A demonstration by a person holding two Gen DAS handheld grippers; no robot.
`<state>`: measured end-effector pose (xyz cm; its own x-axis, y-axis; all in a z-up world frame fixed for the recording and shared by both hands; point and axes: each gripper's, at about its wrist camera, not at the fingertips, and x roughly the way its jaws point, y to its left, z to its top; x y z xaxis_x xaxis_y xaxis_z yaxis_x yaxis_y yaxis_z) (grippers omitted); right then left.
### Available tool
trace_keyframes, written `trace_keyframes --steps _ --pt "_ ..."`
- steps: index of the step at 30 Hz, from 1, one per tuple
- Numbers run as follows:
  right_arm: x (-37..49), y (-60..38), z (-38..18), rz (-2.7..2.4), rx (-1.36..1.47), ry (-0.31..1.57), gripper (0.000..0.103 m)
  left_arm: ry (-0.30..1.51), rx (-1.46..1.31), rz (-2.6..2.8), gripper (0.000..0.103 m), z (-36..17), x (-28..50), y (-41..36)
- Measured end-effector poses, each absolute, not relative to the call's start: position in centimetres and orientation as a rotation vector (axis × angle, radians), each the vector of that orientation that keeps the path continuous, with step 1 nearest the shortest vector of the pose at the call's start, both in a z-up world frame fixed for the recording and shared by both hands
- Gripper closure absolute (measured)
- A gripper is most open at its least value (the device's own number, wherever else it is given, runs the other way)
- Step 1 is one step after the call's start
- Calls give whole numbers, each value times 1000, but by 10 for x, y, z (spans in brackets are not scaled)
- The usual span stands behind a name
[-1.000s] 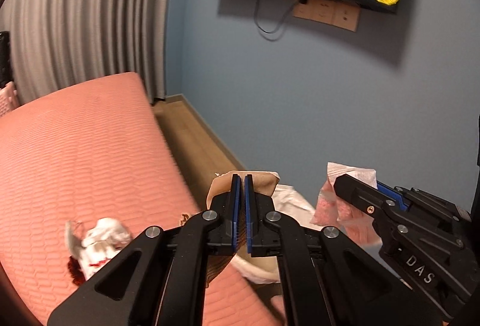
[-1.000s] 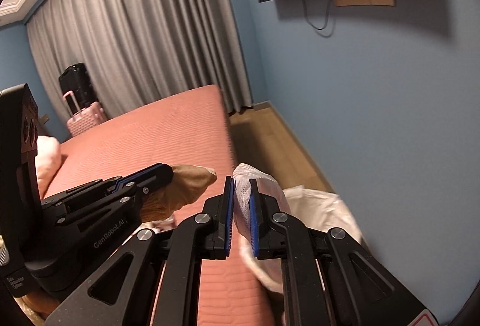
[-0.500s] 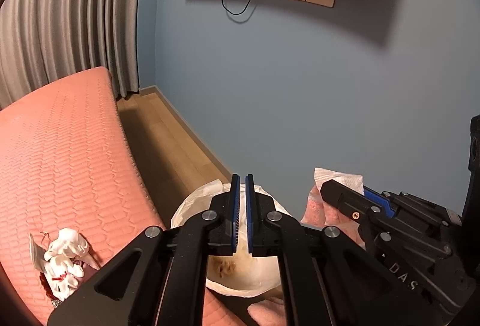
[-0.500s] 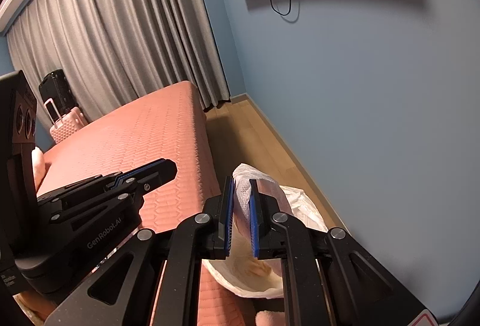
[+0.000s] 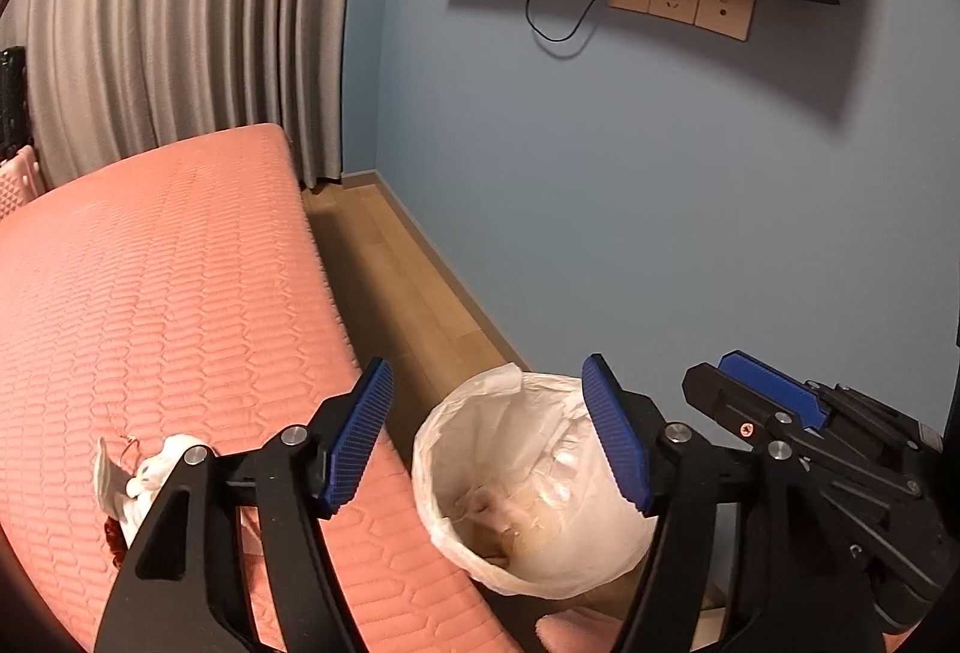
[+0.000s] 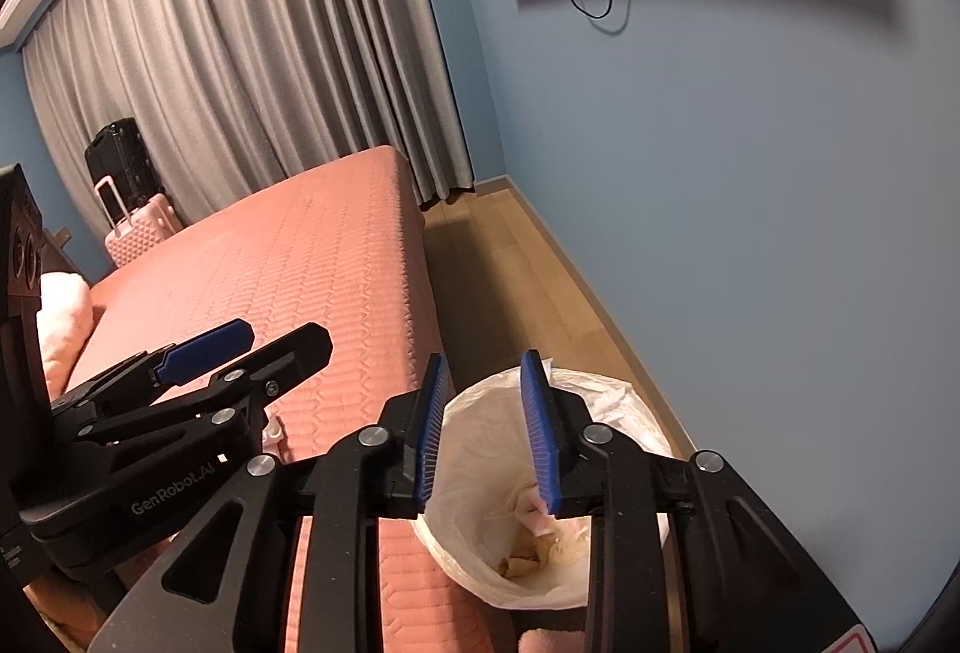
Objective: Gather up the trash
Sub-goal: 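Move both tools back over the remaining clutter on the bed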
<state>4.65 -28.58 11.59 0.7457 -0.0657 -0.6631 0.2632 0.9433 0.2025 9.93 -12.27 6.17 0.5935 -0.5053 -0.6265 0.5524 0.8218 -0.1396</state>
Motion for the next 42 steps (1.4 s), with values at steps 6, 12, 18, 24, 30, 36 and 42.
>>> trace_keyframes --steps 6,12,18,24,30,36,42 --pt "46 -275 120 -178 285 705 69 699 62 -595 40 62 97 -112" --pt "40 -258 126 -174 266 698 62 706 44 -577 40 60 93 -96" --pt "33 -237 129 -151 263 696 58 707 22 -550 40 60 86 -72" --pt "26 -213 128 -121 260 706 57 719 -4 -508 37 56 82 -45" --pt "22 -183 126 -84 245 714 56 734 -19 -454 36 47 79 -14" --pt "20 -151 119 -48 243 734 56 764 -45 -395 36 34 78 19" --pt "23 -120 107 -22 225 764 49 792 -74 -331 31 20 77 51"
